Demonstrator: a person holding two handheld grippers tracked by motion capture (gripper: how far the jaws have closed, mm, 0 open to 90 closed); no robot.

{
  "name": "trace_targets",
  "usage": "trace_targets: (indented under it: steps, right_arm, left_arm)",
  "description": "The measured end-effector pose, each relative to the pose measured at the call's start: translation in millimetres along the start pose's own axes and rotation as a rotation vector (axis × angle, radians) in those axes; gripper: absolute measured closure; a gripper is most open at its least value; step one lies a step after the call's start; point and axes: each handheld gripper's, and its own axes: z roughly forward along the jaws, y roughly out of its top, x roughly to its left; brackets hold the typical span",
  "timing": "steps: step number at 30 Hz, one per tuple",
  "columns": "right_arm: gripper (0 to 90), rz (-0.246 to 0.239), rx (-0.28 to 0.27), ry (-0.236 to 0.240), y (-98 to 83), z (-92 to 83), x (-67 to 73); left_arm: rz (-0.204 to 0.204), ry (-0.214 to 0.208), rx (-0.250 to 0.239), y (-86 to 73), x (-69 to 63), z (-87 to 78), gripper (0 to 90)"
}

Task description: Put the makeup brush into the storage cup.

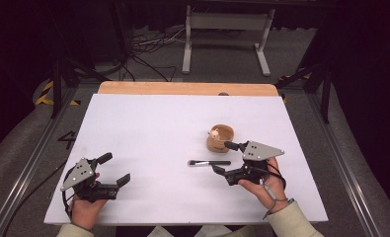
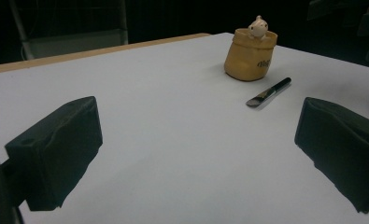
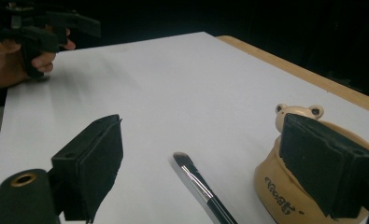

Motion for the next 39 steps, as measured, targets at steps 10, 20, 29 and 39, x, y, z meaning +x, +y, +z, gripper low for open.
trace_targets:
  steps: [10, 20, 29, 39]
  right_arm:
    - [17.1, -0.050, 0.141, 0.062, 20.2, 14.2, -3.1]
    - [16.1, -0.098, 0.318, 0.077, 35.2, 29.6, -9.7]
    - [15.1, -0.121, 0.402, 0.095, 47.3, 42.0, -16.5]
    - [15.0, -0.150, 0.501, 0.108, 57.3, 53.5, -19.3]
  left_arm:
    - [0.007, 0.013, 0.007, -1.4, -1.5, -9.9, 1.7]
    - [-0.001, 0.034, 0.005, -4.3, -2.6, -19.1, 1.8]
    - [-0.008, 0.033, 0.004, -4.7, -2.2, -18.8, 1.8]
    - [-0.004, 0.019, -0.002, -2.6, -2.0, -12.8, 1.9]
